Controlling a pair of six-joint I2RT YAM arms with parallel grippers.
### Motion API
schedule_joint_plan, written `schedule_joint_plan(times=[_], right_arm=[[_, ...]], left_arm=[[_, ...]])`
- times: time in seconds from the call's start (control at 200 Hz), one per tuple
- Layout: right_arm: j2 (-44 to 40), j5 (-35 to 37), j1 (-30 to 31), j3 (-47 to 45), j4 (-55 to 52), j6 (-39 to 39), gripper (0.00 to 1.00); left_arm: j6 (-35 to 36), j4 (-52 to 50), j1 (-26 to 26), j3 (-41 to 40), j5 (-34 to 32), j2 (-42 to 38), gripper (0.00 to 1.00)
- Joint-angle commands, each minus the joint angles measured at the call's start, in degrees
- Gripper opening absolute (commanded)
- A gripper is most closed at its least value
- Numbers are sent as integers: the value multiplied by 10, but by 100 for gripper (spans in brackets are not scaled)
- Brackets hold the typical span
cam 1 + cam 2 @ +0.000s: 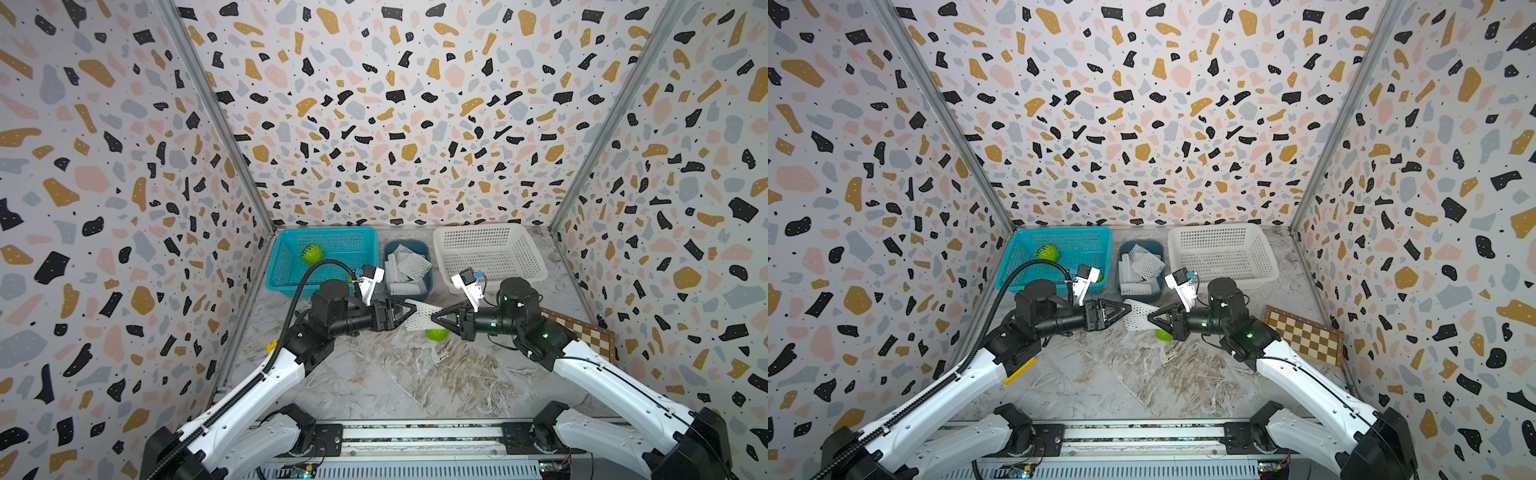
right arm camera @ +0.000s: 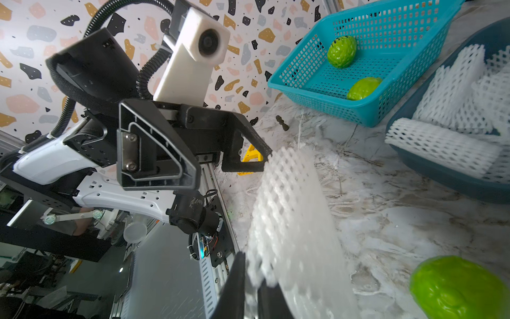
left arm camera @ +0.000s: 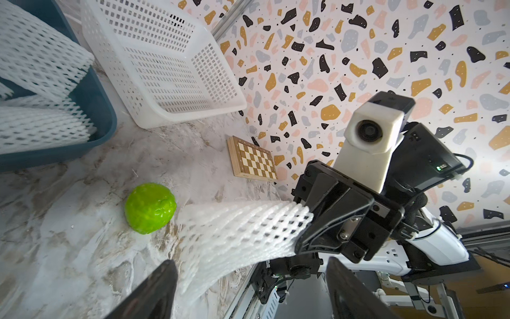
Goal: Sleeve custard apples in foam nets
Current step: Open the foam net.
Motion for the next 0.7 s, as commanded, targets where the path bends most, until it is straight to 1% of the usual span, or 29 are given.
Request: schedule_joint_plan(times=[0.0, 0.225, 0.39, 0.511, 0.696], right_arm=[[-7, -11, -6, 4, 33, 18, 12], [-4, -43, -10, 6, 54, 35, 12], [-5, -48, -9, -7, 74, 50, 12], [-6, -50, -9, -10, 85, 59, 12], [-1, -40, -13, -12, 85, 62, 13]], left_arm=[[-2, 40, -4, -13, 23, -5, 78], [0, 45, -6, -24, 11, -12, 87], [-5, 60, -9, -20, 27, -11, 88], [-6, 61, -12, -22, 33, -13, 83], [-13, 67, -15, -31, 38, -25, 71]])
